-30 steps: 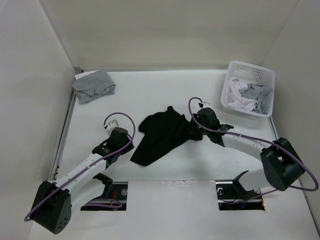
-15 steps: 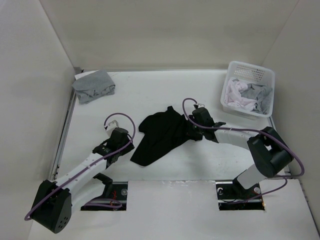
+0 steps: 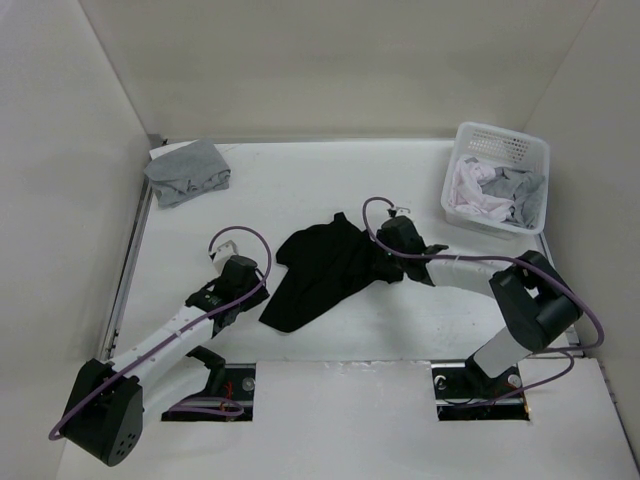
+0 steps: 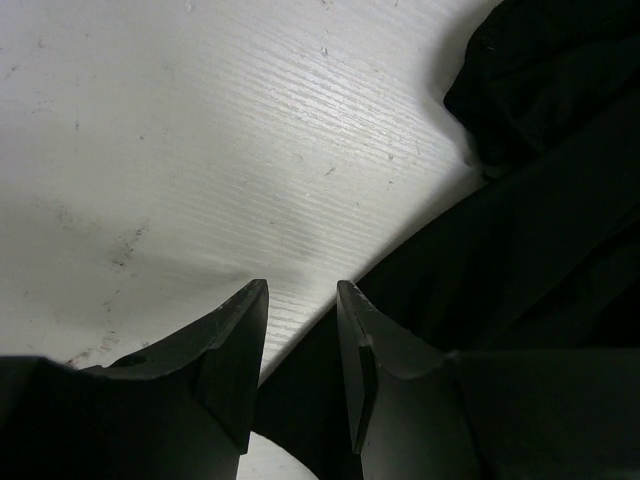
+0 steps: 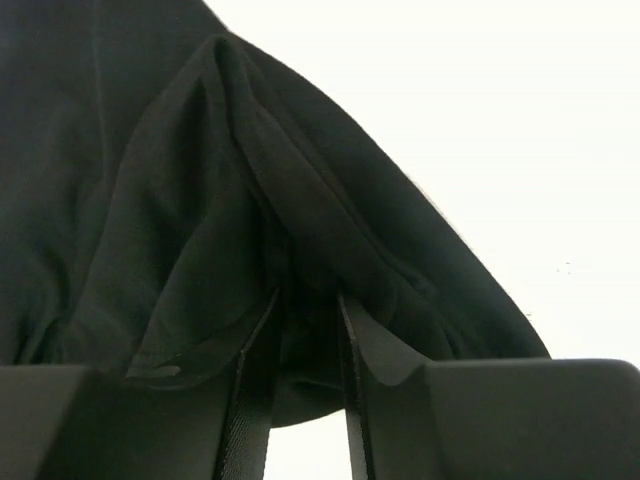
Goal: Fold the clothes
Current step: Flatten the tank top out
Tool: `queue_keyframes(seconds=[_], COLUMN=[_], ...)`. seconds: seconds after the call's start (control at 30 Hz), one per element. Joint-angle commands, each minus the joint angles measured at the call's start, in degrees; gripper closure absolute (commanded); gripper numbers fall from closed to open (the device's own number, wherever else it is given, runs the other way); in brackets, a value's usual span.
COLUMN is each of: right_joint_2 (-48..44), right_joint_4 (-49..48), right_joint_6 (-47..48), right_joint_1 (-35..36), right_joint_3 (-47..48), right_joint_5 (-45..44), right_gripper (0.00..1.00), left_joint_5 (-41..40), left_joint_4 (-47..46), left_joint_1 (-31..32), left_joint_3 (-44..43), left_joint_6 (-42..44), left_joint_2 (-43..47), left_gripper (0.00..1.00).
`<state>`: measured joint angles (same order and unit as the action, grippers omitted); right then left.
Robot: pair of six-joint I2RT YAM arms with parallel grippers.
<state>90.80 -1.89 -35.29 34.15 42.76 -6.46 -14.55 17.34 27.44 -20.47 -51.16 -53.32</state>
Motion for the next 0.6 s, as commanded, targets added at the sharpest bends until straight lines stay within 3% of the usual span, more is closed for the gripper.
queue_keyframes(seconds=[0.0, 0.17, 0.4, 0.57], right_joint_2=[-1.2, -2.6, -3.8, -2.8], right_joint_4=[-3.6, -0.8, 4.9, 6.8], right_joint_6=[-0.3, 0.4, 1.8, 2.9], right_joint_1=[1.0, 3.1, 5.6, 7.6], right_joint_3=[1.2, 2.5, 4.3, 6.2], right_joint_5=[2.4, 1.3, -7.3, -9.9], right_gripper=[0.68, 0.67, 0.64, 0.78], left_joint_5=[-0.7, -0.7, -0.7, -0.7], left_joint_4=[-1.2, -1.2, -1.1, -1.1], left_joint_1=[0.3, 0.2, 0.0, -0.1], left_joint_3=[0.7, 0.7, 0.7, 0.8], left_joint_6=[-0.8, -0.8, -0.8, -0.8], left_joint_2=[0.4, 0.2, 0.6, 0.8], left_gripper=[0.68, 0.68, 0.68, 0.68])
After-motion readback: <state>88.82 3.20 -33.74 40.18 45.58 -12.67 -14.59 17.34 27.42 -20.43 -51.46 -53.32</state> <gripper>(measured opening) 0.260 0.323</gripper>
